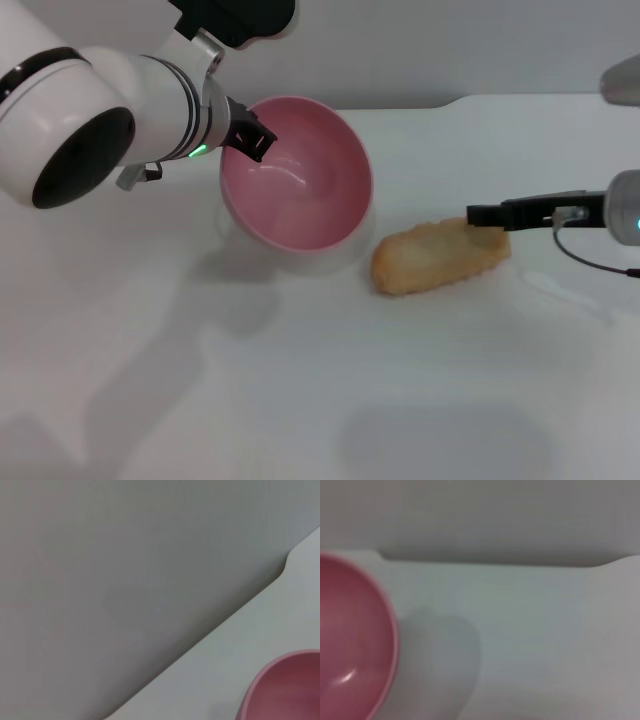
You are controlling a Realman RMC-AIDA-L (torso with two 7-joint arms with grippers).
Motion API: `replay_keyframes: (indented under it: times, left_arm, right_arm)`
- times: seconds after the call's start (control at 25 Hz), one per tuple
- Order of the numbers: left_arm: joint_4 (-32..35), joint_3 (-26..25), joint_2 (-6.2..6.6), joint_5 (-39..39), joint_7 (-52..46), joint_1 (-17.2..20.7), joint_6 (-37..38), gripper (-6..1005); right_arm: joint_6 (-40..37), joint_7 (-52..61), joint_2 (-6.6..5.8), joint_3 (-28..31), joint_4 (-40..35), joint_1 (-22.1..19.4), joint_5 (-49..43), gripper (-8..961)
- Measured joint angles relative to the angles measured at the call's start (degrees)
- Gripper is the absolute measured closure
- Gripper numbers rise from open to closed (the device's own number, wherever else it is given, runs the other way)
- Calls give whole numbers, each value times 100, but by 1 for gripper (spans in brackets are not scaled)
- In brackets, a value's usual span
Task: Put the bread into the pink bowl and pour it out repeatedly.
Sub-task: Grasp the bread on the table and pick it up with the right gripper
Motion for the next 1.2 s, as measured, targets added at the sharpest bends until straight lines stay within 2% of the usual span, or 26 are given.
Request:
replay_keyframes:
  times: [0.2, 0.4, 0.72, 1.2]
  left_arm:
    - [-2, -9, -1, 0, 3, 6, 43, 944]
    - [-20, -9, -3, 1, 5, 2, 48, 944]
    - [-75, 13, -12, -5, 5, -53, 57, 944]
    - [-50, 43, -20, 1, 5, -88, 57, 944]
  right_arm:
    - [120, -6, 3, 343, 17, -43, 154, 363]
    - [144, -3, -6, 326, 64, -28, 126, 373]
    - [160, -54, -10, 356, 702, 405, -123, 401]
    - [-55, -82, -5, 310, 1321, 819, -190, 442]
